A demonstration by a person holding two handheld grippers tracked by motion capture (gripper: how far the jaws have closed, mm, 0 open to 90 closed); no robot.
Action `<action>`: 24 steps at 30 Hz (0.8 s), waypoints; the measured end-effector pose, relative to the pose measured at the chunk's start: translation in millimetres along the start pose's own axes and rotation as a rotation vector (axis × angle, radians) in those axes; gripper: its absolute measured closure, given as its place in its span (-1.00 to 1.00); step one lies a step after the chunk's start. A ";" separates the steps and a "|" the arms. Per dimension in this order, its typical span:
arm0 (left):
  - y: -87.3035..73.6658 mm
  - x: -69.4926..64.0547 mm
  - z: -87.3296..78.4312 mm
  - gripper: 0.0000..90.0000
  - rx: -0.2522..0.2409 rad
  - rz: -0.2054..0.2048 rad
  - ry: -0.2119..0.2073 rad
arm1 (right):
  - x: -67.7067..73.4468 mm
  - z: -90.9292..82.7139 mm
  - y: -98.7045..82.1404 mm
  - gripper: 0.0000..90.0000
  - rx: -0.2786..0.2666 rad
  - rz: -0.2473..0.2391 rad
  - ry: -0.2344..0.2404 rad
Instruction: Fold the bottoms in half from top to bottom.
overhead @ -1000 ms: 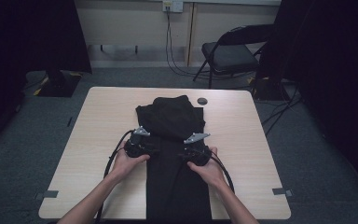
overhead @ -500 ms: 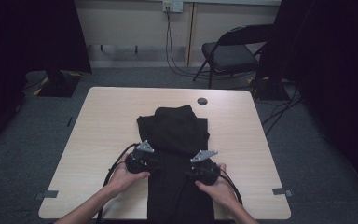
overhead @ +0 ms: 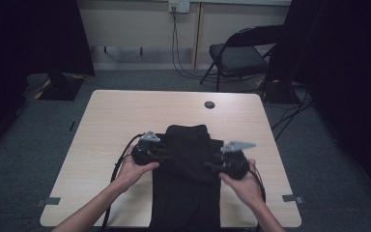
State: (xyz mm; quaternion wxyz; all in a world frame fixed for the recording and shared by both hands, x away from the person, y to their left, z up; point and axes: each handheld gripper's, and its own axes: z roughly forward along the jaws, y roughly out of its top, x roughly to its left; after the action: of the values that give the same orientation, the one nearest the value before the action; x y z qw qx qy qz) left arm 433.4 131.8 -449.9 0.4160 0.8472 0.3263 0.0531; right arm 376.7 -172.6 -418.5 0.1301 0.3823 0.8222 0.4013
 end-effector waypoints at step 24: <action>24.4 61.1 -3.7 0.10 -0.057 -0.160 0.049 | -88.8 127.1 30.3 -0.33 0.103 0.194 -0.041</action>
State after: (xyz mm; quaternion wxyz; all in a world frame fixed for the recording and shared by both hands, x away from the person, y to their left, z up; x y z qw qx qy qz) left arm 492.2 160.0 -440.5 0.4347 0.8048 0.4011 0.0495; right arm 518.7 -154.8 -485.5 0.0876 0.4743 0.7980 0.3612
